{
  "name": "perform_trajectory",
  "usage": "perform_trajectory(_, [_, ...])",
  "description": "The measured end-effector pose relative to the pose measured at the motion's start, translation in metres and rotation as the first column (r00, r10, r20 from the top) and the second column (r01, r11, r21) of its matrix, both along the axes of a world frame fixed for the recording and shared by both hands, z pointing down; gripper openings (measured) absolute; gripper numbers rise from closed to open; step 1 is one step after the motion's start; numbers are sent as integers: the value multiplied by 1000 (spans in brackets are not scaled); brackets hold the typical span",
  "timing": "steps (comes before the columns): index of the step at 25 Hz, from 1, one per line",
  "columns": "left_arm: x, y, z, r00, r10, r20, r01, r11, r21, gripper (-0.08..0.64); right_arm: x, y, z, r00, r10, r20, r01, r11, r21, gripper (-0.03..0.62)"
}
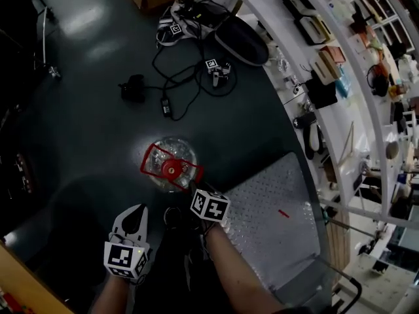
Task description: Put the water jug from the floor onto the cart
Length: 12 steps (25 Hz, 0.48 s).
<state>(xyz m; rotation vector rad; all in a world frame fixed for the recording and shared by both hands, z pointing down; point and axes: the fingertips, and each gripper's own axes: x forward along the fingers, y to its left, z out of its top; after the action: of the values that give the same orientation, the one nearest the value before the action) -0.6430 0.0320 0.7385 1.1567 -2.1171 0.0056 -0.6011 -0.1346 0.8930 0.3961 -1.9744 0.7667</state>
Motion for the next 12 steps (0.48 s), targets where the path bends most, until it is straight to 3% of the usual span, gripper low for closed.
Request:
perform_trajectory(6, [0, 3, 15, 999, -12, -33, 12, 1000, -6, 5, -2, -15, 17, 997, -18, -80, 26, 995, 98, 106])
perform_trajectory(12, [-1, 5, 24, 999, -17, -42, 16, 1000, -8, 5, -6, -10, 29, 994, -37, -107, 46, 996, 81, 92])
